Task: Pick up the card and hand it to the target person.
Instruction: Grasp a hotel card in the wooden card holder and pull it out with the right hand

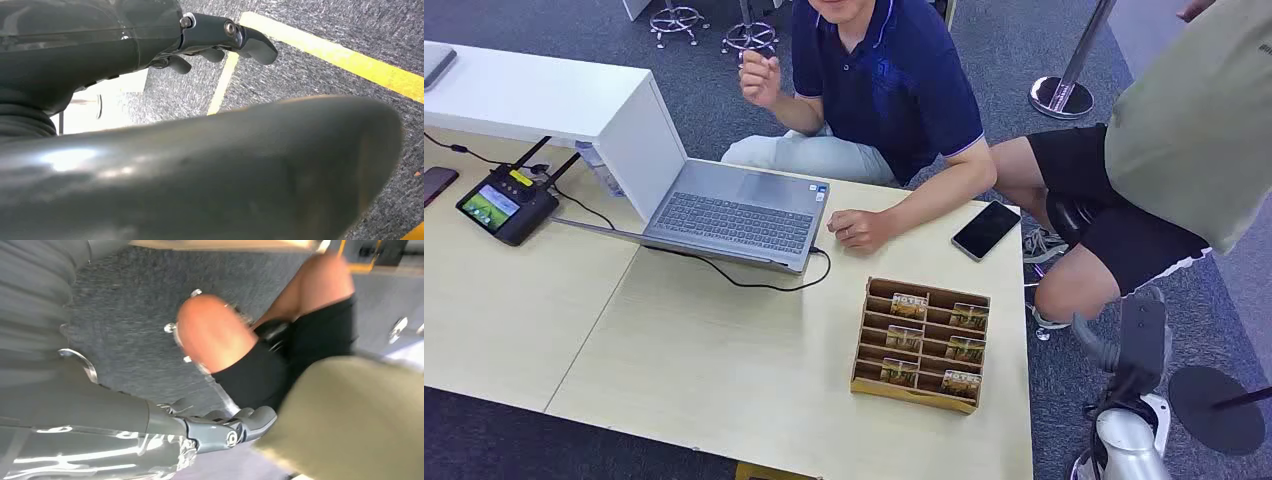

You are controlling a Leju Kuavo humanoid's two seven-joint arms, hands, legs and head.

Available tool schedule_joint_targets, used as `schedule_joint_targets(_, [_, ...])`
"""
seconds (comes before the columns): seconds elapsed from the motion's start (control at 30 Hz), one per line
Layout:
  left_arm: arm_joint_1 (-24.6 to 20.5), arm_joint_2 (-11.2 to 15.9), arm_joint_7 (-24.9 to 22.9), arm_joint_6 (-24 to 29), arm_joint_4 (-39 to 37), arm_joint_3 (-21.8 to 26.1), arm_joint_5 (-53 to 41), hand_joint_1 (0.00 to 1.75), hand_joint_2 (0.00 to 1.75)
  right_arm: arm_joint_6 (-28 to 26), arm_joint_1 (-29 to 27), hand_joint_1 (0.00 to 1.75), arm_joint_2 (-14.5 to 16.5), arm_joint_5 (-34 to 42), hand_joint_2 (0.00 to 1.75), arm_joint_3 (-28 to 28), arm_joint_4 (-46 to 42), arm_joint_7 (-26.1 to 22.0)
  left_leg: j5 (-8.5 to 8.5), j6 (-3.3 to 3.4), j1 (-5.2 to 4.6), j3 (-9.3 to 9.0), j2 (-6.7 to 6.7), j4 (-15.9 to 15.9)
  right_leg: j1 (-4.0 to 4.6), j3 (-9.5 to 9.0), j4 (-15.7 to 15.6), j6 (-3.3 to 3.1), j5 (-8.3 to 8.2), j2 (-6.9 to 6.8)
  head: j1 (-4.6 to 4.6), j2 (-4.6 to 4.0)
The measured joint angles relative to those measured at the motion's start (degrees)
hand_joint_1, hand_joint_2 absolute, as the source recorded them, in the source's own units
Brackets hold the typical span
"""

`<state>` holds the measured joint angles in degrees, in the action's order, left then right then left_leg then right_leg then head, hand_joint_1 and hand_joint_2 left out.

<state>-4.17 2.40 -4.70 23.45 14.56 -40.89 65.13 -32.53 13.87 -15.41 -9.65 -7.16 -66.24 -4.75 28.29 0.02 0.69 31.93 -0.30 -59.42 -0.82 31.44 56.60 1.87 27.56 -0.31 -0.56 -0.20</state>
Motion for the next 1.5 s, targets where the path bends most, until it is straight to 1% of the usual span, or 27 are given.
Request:
schedule_joint_targets(0.1, [0.0, 0.1, -0.1, 0.0, 0.0, -0.3, 0.1, 0.0, 0.0, 0.4, 0.3, 0.65, -0.1, -1.8, 1.75, -1.5, -1.2, 1.8, -0.02, 0.02, 0.0, 0.04, -0.05, 0.0, 0.0, 0.0, 0.0, 0.0, 0.0, -0.06, 0.02, 0.0])
schedule_joint_targets(0.27, [-0.2, 0.4, -0.4, 0.0, 0.0, -1.0, 0.8, 0.0, 0.0, 2.5, 1.9, 0.72, -0.7, -9.7, 1.75, -7.9, -6.5, 8.7, -0.04, 0.04, 0.0, 0.02, -0.05, 0.0, 0.0, 0.0, 0.0, 0.0, 0.0, -0.06, 0.01, 0.0])
schedule_joint_targets(0.4, [-0.3, 0.5, -0.7, 0.1, 0.0, -1.6, 0.9, 0.0, 0.0, 4.1, 3.3, 0.72, -1.0, -15.0, 1.75, -12.4, -10.2, 13.3, -0.09, 0.07, 0.0, 0.05, -0.08, 0.0, 0.0, 0.01, 0.0, 0.0, 0.0, -0.12, 0.01, 0.0])
schedule_joint_targets(0.5, [-0.3, 0.6, -0.8, 0.1, 0.0, -1.9, 0.9, 0.0, 0.0, 5.4, 4.1, 0.7, -1.1, -18.7, 1.75, -15.7, -12.9, 16.6, -0.09, 0.07, 0.0, 0.05, -0.08, 0.0, 0.0, 0.01, 0.0, 0.0, 0.0, -0.11, 0.01, 0.0])
schedule_joint_targets(0.7, [-0.3, 0.8, -0.9, 0.2, -0.1, -2.4, 1.1, 0.0, 0.0, 8.1, 6.2, 0.57, -1.5, -26.3, 1.75, -22.4, -18.0, 23.4, -0.09, 0.07, 0.0, 0.04, -0.07, 0.0, 0.0, 0.02, 0.0, 0.0, 0.0, -0.1, 0.01, 0.0])
schedule_joint_targets(0.8, [-0.3, 0.9, -0.9, 0.2, -0.2, -2.6, 1.5, 0.0, 0.0, 9.3, 6.7, 0.52, -1.7, -29.4, 1.75, -24.8, -20.0, 26.2, -0.09, 0.07, 0.0, 0.05, -0.06, 0.0, 0.0, 0.02, 0.0, 0.0, 0.0, -0.1, 0.01, 0.0])
schedule_joint_targets(1.03, [-0.5, 1.2, -1.1, 0.2, -0.3, -3.4, 2.4, 0.0, 0.0, 15.0, 8.7, 0.6, -2.6, -38.8, 1.75, -32.7, -25.5, 35.8, -0.09, 0.07, 0.0, 0.04, -0.05, 0.0, 0.0, 0.05, 0.0, -0.01, 0.0, -0.08, 0.01, 0.0])
schedule_joint_targets(1.23, [-0.6, 1.3, -1.3, 0.5, -0.5, -3.7, 2.9, 0.0, 0.0, 17.2, 9.0, 0.67, -4.3, -40.1, 1.75, -36.9, -28.8, 38.6, -0.09, 0.07, 0.0, 0.05, -0.03, 0.0, 0.0, 0.06, 0.0, -0.01, 0.0, -0.06, 0.01, 0.0])
schedule_joint_targets(1.4, [-0.6, 1.3, -1.3, 0.5, -0.5, -4.0, 3.0, 0.0, 0.0, 18.0, 8.7, 0.73, -5.7, -40.2, 1.75, -38.6, -30.5, 39.5, -0.09, 0.07, -0.01, 0.04, -0.03, 0.0, 0.0, 0.07, 0.0, -0.01, 0.0, -0.06, 0.0, 0.0])
schedule_joint_targets(1.5, [-0.6, 1.3, -1.3, 0.6, -0.5, -4.2, 3.1, 0.0, 0.0, 18.3, 8.4, 0.72, -6.5, -40.2, 1.75, -39.2, -31.2, 40.1, -0.09, 0.07, 0.0, 0.04, -0.03, 0.0, 0.0, 0.07, 0.0, -0.01, 0.0, -0.06, 0.0, 0.0])
